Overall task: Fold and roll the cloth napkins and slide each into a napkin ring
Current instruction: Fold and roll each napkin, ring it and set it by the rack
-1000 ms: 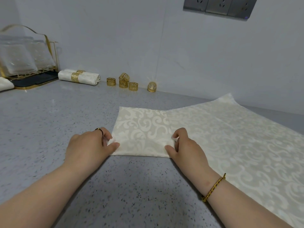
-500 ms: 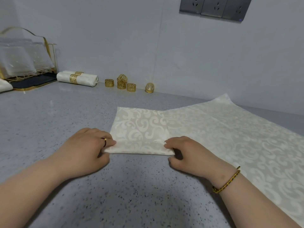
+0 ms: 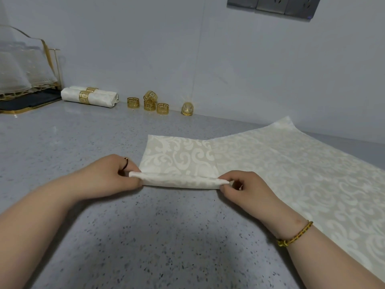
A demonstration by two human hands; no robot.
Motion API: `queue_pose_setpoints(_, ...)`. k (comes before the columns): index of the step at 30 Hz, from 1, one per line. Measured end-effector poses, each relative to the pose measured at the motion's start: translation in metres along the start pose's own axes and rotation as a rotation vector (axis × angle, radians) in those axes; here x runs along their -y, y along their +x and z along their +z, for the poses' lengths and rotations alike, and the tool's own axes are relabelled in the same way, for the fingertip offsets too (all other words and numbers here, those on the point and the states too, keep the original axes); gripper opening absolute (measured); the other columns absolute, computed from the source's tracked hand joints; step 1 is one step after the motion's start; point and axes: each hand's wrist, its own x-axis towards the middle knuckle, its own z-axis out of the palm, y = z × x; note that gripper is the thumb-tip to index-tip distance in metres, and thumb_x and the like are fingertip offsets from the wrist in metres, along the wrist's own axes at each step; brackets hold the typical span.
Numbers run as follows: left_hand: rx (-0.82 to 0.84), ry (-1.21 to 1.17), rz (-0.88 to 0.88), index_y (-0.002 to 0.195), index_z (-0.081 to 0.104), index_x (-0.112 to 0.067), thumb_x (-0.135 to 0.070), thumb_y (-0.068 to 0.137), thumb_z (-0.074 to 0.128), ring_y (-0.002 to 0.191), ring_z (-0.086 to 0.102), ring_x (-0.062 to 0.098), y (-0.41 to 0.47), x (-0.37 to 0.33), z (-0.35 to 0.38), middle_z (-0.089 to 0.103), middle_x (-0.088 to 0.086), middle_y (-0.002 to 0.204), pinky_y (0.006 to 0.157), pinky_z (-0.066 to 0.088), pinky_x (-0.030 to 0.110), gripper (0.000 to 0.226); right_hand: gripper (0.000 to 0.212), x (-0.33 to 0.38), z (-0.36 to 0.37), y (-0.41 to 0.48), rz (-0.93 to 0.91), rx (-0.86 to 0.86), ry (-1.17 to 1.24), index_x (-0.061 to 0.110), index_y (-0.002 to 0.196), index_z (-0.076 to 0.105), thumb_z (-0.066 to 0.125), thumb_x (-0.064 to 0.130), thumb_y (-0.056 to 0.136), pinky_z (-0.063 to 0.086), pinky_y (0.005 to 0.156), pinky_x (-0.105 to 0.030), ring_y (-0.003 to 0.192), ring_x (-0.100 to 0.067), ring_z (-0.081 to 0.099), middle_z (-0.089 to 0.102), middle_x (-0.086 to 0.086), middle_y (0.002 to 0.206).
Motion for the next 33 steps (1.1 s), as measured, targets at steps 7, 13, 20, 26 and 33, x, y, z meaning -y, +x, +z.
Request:
queue_pose_setpoints(7,0.059,-0.087,-0.066,0.066,0.071,-0.022,-0.098,0.012,0.038,0.053,0.055,0.01,-0.006,0.006,-0.006,0.066,0.005,0.062,0.054,0.039,0.011,0.099,0.015,0.002,-0.003,-0.001,0.126,0.007,0.13,0.003,0.079,0.067,0.056,0.012,0.085,0.032,0.049,-0.009,0.049,0.0,0.04,0.047,0.009,0.056)
queue_pose_setpoints(13,-0.147,-0.075,-0.146,0.078,0.066,0.002,-0.057,0.069,0.057,0.057,0.049,0.013,0.0,0.002,0.008,0.059,0.017,0.062,0.054,0.034,0.019,0.061,0.01,0.001,0.002,0.002,0.186,-0.06,0.164,0.022,0.082,0.059,0.057,0.012,0.084,0.035,0.044,-0.008,0.039,0.002,0.045,0.049,0.014,0.042)
queue_pose_setpoints(20,-0.311,0.087,-0.111,0.078,0.049,-0.026,-0.037,0.077,0.067,0.056,0.05,0.012,0.003,-0.007,0.019,0.053,-0.005,0.057,0.056,0.035,0.028,0.02,0.03,-0.001,0.011,0.002,0.065,-0.156,-0.107,0.028,0.097,0.034,0.061,0.022,0.085,0.039,0.061,-0.008,0.064,-0.002,0.044,0.039,0.015,0.085)
queue_pose_setpoints(26,-0.224,0.156,0.222,0.068,0.053,-0.046,-0.023,0.077,0.07,0.086,0.051,0.001,-0.002,-0.001,0.012,0.06,-0.011,0.084,0.069,0.037,0.006,0.031,0.011,-0.005,0.008,0.001,-0.229,-0.102,-0.276,0.011,0.089,0.064,0.059,0.005,0.082,0.03,0.083,-0.001,0.093,-0.01,0.048,0.048,0.01,0.098)
queue_pose_setpoints(33,0.008,0.198,0.179,0.083,0.047,-0.058,-0.091,0.025,0.051,0.098,0.039,-0.027,-0.005,0.007,0.003,0.049,-0.045,0.098,0.075,0.032,-0.005,0.067,0.046,-0.011,-0.002,-0.001,-0.19,0.105,-0.31,0.024,0.131,0.044,0.058,0.025,0.087,0.02,0.091,0.003,0.113,0.005,0.03,0.037,0.022,0.121)
